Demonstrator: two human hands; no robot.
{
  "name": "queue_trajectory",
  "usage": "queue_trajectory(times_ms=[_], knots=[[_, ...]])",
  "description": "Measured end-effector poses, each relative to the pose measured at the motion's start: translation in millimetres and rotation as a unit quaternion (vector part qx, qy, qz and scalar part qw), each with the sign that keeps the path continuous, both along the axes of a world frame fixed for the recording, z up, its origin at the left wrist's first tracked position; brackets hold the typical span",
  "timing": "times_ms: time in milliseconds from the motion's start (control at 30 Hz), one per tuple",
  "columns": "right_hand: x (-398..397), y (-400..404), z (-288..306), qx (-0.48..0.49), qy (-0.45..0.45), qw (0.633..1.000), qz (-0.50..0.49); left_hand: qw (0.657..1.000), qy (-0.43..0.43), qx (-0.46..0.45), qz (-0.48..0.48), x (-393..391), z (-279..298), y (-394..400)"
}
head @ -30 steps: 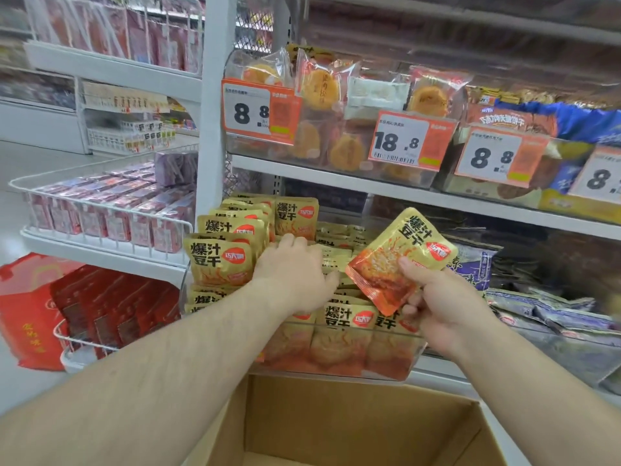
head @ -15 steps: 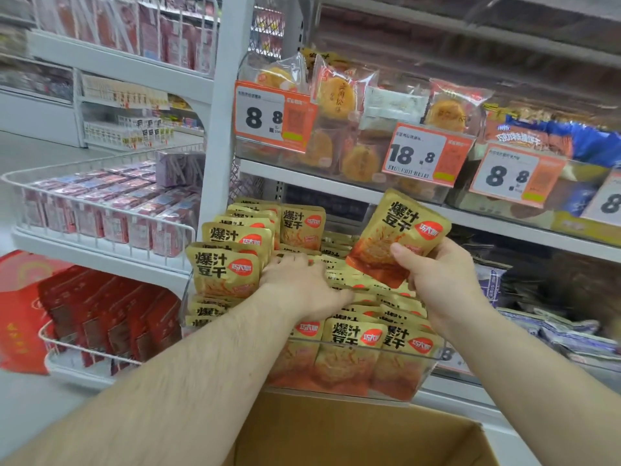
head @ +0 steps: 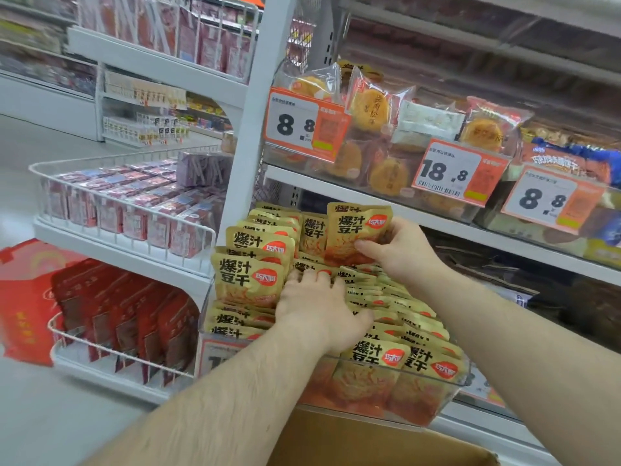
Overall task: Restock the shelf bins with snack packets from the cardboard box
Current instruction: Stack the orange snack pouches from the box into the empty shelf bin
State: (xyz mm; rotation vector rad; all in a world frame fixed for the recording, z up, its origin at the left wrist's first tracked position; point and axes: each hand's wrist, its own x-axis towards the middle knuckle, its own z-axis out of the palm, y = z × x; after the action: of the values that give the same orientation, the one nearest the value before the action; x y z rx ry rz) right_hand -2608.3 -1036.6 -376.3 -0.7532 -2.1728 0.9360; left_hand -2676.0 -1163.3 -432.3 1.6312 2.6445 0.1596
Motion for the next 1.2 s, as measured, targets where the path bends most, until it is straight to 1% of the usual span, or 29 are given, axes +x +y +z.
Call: queue_trajectory(times_ms=[100,433,700,833,1033,1200], knots=[[-5.7,2.7,-5.4,0.017,-0.015,1.000,0.006,1.000,0.002,0.001,-0.001,-0.9,-0.1,0.7],[-18.4,6.6,-18.6,0.019,-0.044,0.998,0.030,1.000,-0.002,0.006,-0.003,-0.7,-1.2,1.1],[-34.2,5.8,-26.0,-0.013,-0.066,0.997,0.023,1.000,-0.001,0.013,-0.004,-1.2,-2.3,2.3],[-42.8,5.3,-29.7,-0.026,-0.087,0.996,0.004,1.000,0.005,0.010,-0.004,-1.3,-2.5,3.2],[-43.7,4.6,-30.4,-0.064,-0.089,0.994,-0.003,1.000,0.004,0.010,-0.005,-2.3,-2.8,3.8],[-38.8,5.7,-28.6,-0.012,-0.048,0.999,-0.022,1.000,0.004,0.007,-0.004,-1.9,-2.6,3.8]])
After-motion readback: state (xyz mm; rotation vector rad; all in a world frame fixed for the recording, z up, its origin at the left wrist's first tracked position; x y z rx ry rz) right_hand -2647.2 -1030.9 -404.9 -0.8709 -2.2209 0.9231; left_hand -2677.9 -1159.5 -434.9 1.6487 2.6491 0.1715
